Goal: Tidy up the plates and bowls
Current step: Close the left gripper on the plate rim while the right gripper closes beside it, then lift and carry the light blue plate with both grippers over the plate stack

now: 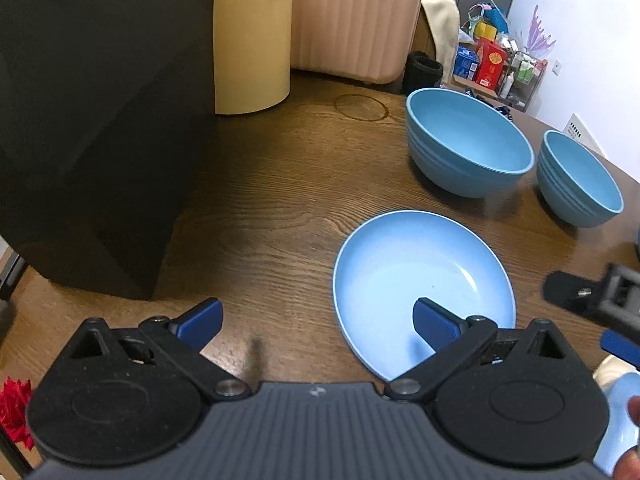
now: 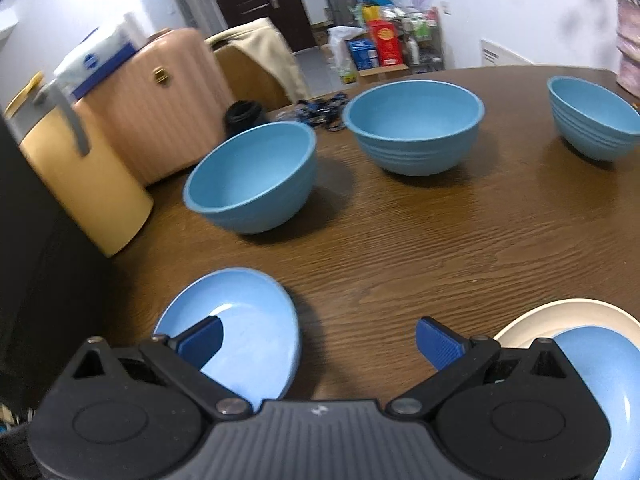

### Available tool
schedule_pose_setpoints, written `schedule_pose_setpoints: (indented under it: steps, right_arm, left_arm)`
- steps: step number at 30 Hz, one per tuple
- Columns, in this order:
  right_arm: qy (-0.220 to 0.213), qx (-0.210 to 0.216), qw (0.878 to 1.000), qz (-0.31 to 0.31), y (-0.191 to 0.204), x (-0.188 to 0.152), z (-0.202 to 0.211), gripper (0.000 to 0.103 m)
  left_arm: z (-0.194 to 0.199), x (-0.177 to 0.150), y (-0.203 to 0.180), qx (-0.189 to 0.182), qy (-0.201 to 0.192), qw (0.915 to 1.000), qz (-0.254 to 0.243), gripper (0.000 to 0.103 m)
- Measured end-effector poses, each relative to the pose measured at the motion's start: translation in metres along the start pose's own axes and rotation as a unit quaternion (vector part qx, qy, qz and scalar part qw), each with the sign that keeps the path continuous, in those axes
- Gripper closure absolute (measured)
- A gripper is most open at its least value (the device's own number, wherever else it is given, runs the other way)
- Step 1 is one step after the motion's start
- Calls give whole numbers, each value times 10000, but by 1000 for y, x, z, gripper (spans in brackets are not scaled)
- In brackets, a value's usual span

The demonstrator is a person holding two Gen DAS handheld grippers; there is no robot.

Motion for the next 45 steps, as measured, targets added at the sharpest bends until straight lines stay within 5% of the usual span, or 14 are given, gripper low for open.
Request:
schedule_pose_setpoints:
  steps: [11, 22, 33, 37, 45]
  right_arm:
    - [235, -176, 9996, -28, -6, 0, -32, 9]
    - [439, -242, 9981, 354, 8, -12, -61, 46]
    - [378, -11, 9983, 435, 14, -15, -65, 85]
    - [339, 61, 9988, 341, 11, -16, -65, 93]
    - [216, 88, 9991, 348, 10, -18, -64, 94]
  left_arm:
    - [-24, 19, -12, -49, 47, 9999, -92, 0]
    - [-54, 20, -4, -377, 455, 9981, 186, 49]
    - [-53, 15, -8, -735, 367, 9965, 149, 74]
    - [-52, 11, -12, -1033, 392, 9938, 124, 89]
    - [-52, 8, -10, -1013, 315, 9941, 225, 91]
Point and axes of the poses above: each gripper's, at about its wrist camera, not at the fingertips, and z roughly against the way its jaws point, y to its left, x to its top, the point moved 3 cm from there along -z, roughly the way its jaws point, and after that the axes turned 13 degrees about x, right-handed, at the moved point
